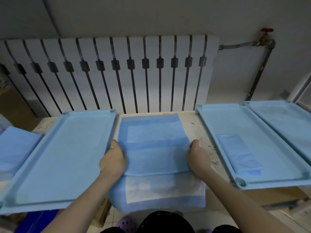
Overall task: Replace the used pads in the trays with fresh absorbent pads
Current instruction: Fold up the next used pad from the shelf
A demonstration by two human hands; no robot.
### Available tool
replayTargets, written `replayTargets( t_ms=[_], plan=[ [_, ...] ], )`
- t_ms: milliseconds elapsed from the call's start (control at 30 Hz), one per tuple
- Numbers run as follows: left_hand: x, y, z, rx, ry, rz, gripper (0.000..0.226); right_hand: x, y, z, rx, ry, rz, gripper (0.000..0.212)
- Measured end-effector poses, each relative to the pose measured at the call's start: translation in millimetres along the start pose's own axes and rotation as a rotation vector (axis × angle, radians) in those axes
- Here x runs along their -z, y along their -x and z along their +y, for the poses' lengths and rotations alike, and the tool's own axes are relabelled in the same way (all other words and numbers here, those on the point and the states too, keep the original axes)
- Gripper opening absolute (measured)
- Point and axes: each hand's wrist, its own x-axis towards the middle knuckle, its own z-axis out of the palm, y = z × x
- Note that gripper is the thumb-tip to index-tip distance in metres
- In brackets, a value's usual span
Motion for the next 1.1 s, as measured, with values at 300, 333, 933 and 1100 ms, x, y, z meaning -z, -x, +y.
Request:
replayTargets(
  t_ms=[300, 333, 933, 1100],
  plan=[
    [0, 14, 12, -0.360, -0.262, 0.168, 0.065, -9, 5, -9, 0.260, 0.284, 0.337, 0.029],
    [-5, 16, 20, -0.467, -0.196, 0.160, 0.061, -14, 6, -15, 0.351, 0.250, 0.358, 0.031],
    [-31, 11, -2, -0.106, -0.067, -0.316, 0.064, -20, -3, 6, 0.121, 0.336, -0.231, 0.073],
    [-23, 19, 10, -0.285, -0.095, -0.187, 0.078, -12, 4, -1, 0.216, 0.380, -0.150, 0.065]
  ],
)
